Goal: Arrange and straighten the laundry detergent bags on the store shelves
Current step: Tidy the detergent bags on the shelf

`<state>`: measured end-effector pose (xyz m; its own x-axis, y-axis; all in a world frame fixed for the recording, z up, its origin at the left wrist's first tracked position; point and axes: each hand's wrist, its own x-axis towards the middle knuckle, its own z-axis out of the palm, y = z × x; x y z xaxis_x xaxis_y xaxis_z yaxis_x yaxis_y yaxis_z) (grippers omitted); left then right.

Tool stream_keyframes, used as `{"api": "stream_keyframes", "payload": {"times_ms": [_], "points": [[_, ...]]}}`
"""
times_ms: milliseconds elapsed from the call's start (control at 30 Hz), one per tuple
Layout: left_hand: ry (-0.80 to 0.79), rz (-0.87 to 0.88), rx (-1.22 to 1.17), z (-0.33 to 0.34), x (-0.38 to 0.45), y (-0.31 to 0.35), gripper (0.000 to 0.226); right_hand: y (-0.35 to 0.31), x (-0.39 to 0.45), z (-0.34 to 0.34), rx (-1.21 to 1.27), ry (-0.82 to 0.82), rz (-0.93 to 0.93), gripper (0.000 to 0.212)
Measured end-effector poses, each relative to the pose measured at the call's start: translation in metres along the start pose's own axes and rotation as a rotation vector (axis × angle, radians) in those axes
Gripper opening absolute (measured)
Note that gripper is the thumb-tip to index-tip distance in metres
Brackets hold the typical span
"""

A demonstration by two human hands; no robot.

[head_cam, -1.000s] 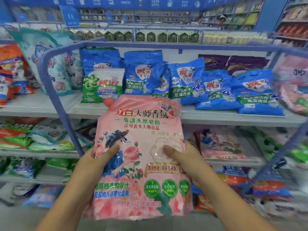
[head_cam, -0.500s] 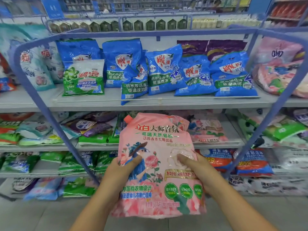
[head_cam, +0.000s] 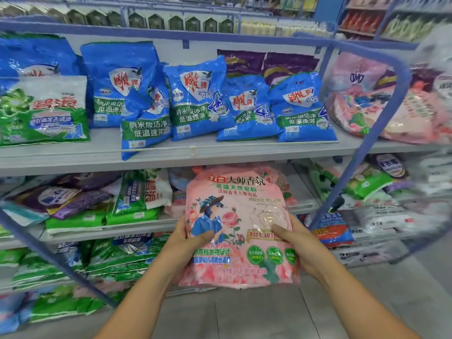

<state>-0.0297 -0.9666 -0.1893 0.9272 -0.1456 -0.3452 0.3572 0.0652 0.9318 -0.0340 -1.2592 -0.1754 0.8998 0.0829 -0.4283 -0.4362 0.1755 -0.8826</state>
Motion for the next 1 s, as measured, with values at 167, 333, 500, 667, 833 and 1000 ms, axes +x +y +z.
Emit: {"api": "stream_keyframes", "payload": {"times_ms": [167,333,500,667,833,1000], "points": [[0.079,0.032,0.093,0.041,0.048,0.009,0.128,-0.013,0.047,-0.052,-0.089,-0.131,0.107,0.051],[0.215,0.038,0.186,0.094,0.105,0.003,0.104,-0.031,0.108,-0.116,-0.210,-0.117,0.024,0.063],[0.355,0.069,0.205,0.160,0.150,0.000,0.081,-0.043,0.160,-0.168,-0.221,-0.051,-0.079,0.063],[0.461,0.041,0.295,0.188,0.184,0.013,0.095,-0.059,0.201,-0.194,-0.229,-0.039,-0.068,0.080],[0.509,-0.012,0.400,0.185,0.229,0.037,0.077,-0.096,0.233,-0.190,-0.419,-0.009,-0.064,0.052],[0.311,-0.236,0.811,0.189,0.237,0.007,0.109,-0.062,0.242,-0.179,-1.001,-0.173,0.002,0.120]]}}
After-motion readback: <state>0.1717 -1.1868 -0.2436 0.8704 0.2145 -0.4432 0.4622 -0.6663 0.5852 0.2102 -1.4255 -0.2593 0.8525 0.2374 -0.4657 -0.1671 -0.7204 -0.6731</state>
